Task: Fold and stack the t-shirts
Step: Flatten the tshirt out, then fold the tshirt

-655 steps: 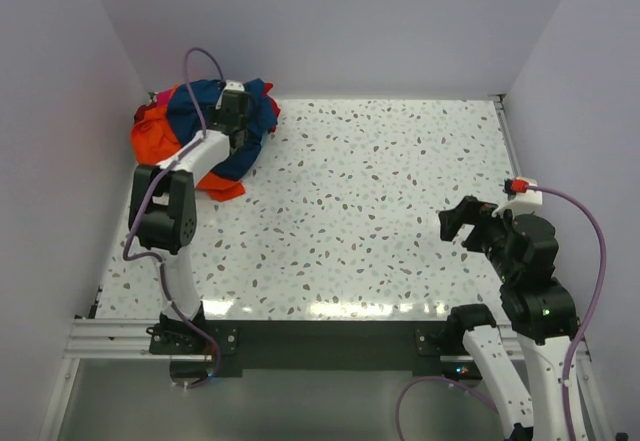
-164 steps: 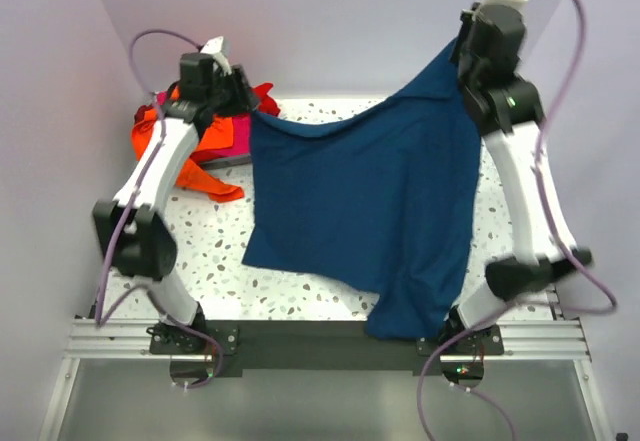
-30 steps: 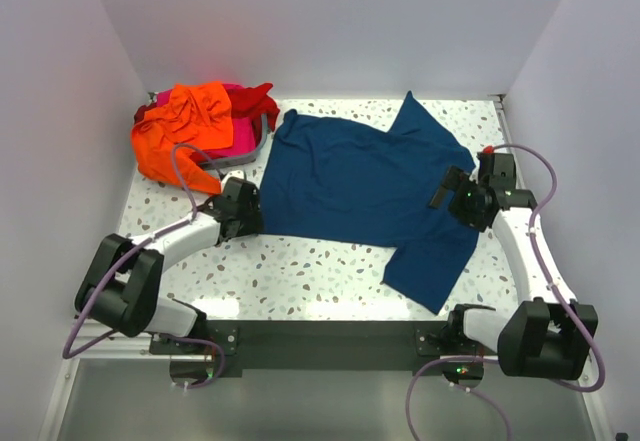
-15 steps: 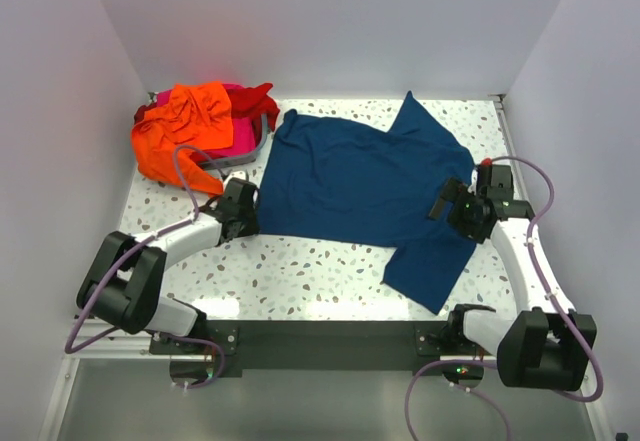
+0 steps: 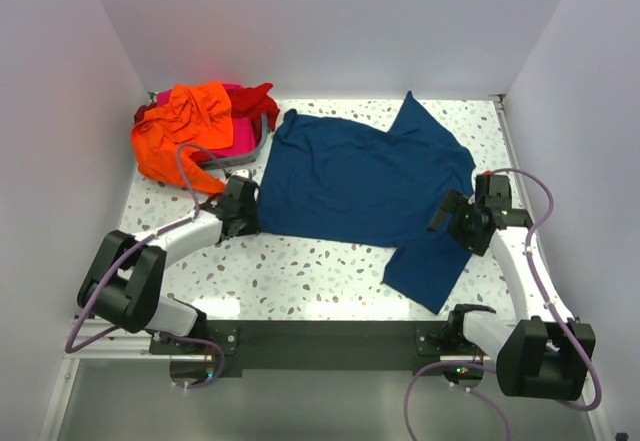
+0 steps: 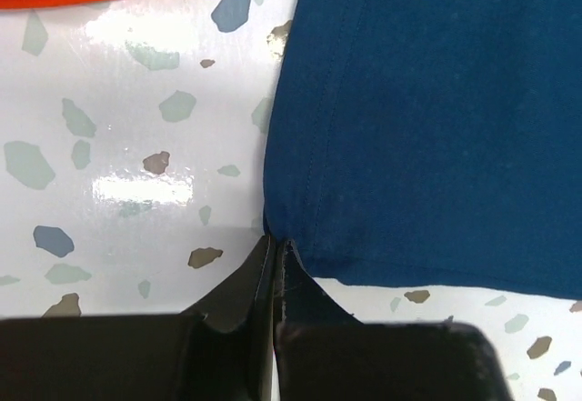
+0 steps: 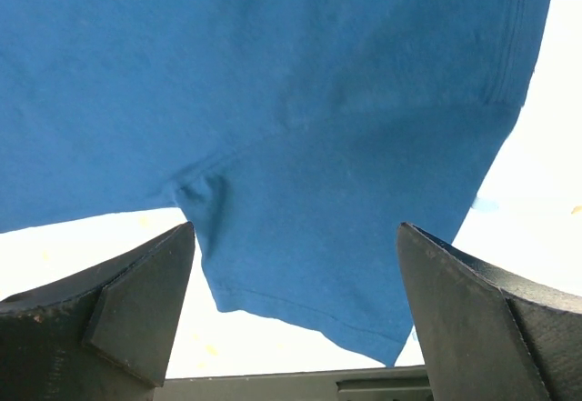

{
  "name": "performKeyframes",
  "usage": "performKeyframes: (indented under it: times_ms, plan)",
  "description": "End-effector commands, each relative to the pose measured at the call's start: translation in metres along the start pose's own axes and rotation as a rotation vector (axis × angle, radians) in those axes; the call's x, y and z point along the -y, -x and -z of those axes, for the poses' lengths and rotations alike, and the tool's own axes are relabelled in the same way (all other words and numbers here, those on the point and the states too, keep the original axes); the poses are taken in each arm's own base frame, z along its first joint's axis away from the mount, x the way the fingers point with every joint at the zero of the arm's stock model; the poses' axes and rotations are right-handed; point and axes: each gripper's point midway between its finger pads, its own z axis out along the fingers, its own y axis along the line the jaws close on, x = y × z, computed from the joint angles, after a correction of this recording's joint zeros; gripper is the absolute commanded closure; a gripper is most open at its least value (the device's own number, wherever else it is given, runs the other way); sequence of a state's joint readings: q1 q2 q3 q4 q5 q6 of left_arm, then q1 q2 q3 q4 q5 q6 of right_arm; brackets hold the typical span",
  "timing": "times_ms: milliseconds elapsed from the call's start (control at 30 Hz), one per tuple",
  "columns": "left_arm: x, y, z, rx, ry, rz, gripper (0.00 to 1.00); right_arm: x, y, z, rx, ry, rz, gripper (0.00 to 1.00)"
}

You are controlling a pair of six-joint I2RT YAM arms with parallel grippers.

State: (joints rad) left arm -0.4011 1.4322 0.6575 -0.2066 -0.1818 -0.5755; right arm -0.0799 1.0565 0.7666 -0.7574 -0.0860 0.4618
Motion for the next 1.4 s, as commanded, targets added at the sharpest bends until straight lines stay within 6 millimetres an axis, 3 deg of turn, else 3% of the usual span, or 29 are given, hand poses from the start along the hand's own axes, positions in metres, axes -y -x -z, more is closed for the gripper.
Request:
performKeyframes:
  times_ms: [0, 33, 233, 367, 633, 900, 1100, 1367]
  plan:
    - [0.020, 0.032, 0.017, 0.049, -0.059, -0.043, 1.00, 0.010, -0.014, 0.002, -0.019, -0.037, -0.046, 0.05]
    - [0.028, 0.045, 0.022, 0.069, -0.079, -0.049, 1.00, 0.008, -0.019, 0.001, -0.035, -0.019, -0.058, 0.05]
    - [0.047, 0.066, 0.028, 0.038, -0.124, -0.147, 1.00, 0.014, -0.019, 0.001, -0.017, -0.056, -0.091, 0.05]
    - [0.054, 0.066, 0.027, 0.011, -0.155, -0.174, 1.00, 0.019, -0.011, -0.003, -0.001, -0.097, -0.087, 0.05]
    - [0.064, 0.072, 0.026, -0.049, -0.173, -0.249, 1.00, 0.026, -0.005, -0.034, -0.054, -0.157, -0.066, 0.05]
    - [0.060, 0.071, 0.014, -0.051, -0.157, -0.304, 1.00, 0.029, 0.000, -0.064, -0.091, -0.193, -0.059, 0.06]
    - [0.046, 0.070, 0.009, -0.038, -0.093, -0.327, 1.00, 0.029, 0.008, -0.080, -0.101, -0.214, -0.053, 0.07]
    - [0.024, 0.081, 0.007, -0.014, -0.015, -0.302, 1.00, 0.005, 0.028, -0.100, -0.095, -0.202, -0.021, 0.08]
